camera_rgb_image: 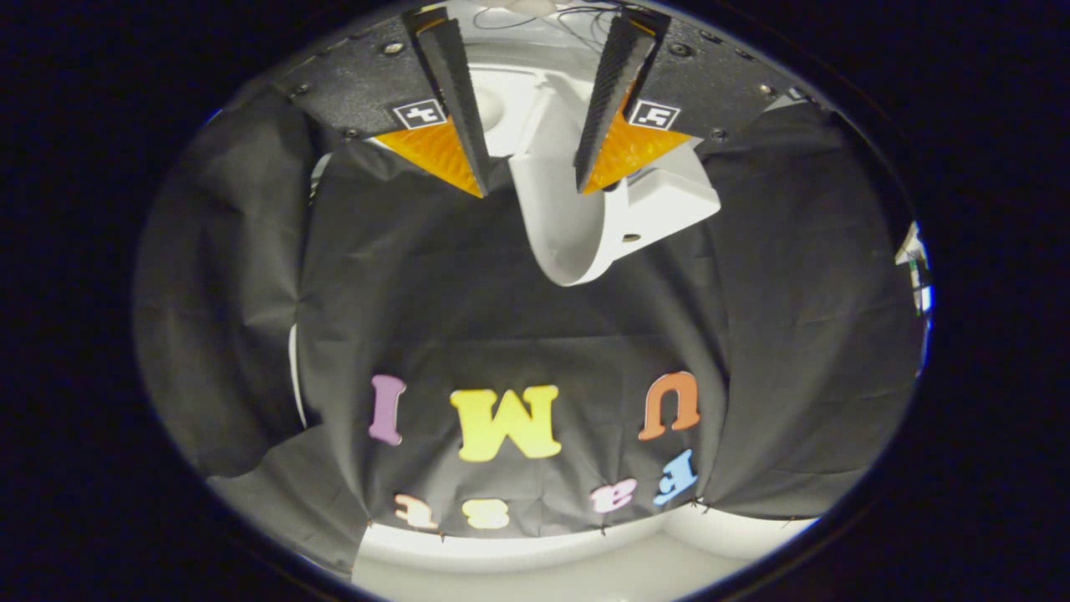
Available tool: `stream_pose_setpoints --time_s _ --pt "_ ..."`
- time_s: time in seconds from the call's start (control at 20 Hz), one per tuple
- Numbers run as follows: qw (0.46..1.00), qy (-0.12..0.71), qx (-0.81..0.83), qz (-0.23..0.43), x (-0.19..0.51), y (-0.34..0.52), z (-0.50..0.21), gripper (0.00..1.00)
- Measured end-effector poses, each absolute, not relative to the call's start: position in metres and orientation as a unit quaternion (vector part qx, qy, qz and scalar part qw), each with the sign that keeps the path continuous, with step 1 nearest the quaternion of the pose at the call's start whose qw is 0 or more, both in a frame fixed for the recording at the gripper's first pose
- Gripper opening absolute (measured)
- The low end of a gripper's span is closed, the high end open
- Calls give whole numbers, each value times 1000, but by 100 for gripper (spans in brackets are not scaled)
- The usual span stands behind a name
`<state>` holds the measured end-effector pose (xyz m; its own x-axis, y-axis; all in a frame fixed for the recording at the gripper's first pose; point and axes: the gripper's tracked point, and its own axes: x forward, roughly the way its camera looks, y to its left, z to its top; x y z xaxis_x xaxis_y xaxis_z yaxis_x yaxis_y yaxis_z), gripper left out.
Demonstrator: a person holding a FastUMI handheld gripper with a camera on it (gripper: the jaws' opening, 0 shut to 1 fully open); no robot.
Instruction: Open the toilet lid.
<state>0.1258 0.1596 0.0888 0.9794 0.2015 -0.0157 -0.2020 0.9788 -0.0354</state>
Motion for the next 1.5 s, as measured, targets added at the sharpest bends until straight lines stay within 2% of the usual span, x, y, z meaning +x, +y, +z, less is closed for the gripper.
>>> stream_pose_setpoints --time_s 0.2,0.4,0.6,0.8,1.5 --pt "998 -3 -10 65 90 111 74 100" --pt "997 -6 6 73 56 81 43 100" --pt "999 -13 -24 26 32 38 14 100" --pt "1000 -12 9 12 10 17 -1 100" --pt "1000 6 -3 -17 1 2 -23 100"
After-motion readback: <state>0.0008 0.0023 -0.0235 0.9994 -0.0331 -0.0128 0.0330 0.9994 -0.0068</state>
